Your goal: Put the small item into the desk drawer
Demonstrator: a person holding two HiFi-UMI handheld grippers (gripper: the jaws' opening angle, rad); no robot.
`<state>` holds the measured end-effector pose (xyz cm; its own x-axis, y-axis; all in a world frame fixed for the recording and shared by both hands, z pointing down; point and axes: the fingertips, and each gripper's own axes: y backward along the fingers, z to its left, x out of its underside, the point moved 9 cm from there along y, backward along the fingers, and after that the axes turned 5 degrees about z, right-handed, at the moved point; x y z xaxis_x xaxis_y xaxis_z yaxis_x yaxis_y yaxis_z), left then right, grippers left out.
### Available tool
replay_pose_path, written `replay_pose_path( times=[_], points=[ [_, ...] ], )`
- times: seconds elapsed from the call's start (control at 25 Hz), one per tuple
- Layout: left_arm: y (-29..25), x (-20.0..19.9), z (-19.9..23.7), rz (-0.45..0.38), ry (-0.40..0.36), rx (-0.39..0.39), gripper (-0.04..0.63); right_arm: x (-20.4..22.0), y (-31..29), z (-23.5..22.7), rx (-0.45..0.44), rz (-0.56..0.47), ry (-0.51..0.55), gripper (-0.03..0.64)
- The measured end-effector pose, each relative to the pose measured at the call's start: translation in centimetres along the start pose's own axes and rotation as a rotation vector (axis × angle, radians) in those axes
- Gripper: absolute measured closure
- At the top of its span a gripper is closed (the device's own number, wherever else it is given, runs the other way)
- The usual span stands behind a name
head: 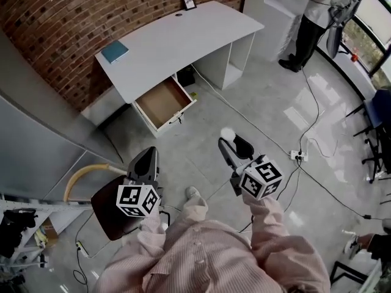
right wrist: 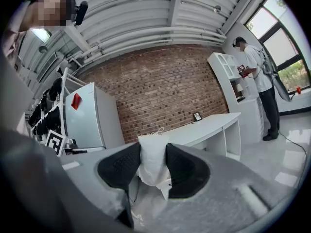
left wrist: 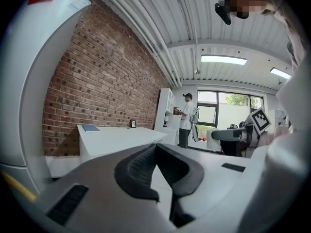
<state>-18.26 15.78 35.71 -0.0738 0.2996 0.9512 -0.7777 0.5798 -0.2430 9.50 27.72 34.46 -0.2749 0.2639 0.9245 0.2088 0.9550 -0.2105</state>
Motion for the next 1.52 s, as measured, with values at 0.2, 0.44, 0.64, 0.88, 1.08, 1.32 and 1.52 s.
replay_pose_path(
  times=[0.2, 0.44, 0.64, 0.88, 1.08, 1.32, 1.52],
  points=[
    [-4.7, -0.3, 2.6, 0.026, 0.040, -0.025, 0.597, -0.9, -6.0, -3.4, -0.020, 0.087, 0.005, 0.456],
    [-7.3, -0.3, 5.7, 0.008, 0.101, -0.050, 0.597, -1.1, -12.5, -5.6, -0.059, 0.148, 0.012, 0.456],
    [-7.9, -0.4, 7.9, 0.013, 0.096, -0.100, 0.597, -1.3, -15.8, -6.2, -0.097, 0.160, -0.020, 0.456],
    [-10.0, -0.5, 10.2, 0.022, 0.115, -0.127, 0.597, -1.6, -19.7, -7.6, -0.113, 0.182, -0.009, 0.456],
    [-13.1, 0.2, 12.2, 0.043, 0.148, -0.162, 0.597, -1.2, -23.9, -9.2, -0.153, 0.216, -0.017, 0.456],
    [-17.7, 0.7, 14.3, 0.094, 0.212, -0.208, 0.597, -1.3, -29.6, -11.1, -0.223, 0.289, -0.009, 0.456],
    [-21.4, 2.0, 16.2, 0.144, 0.277, -0.253, 0.597, -0.7, -34.5, -13.2, -0.262, 0.377, 0.013, 0.456]
  ],
)
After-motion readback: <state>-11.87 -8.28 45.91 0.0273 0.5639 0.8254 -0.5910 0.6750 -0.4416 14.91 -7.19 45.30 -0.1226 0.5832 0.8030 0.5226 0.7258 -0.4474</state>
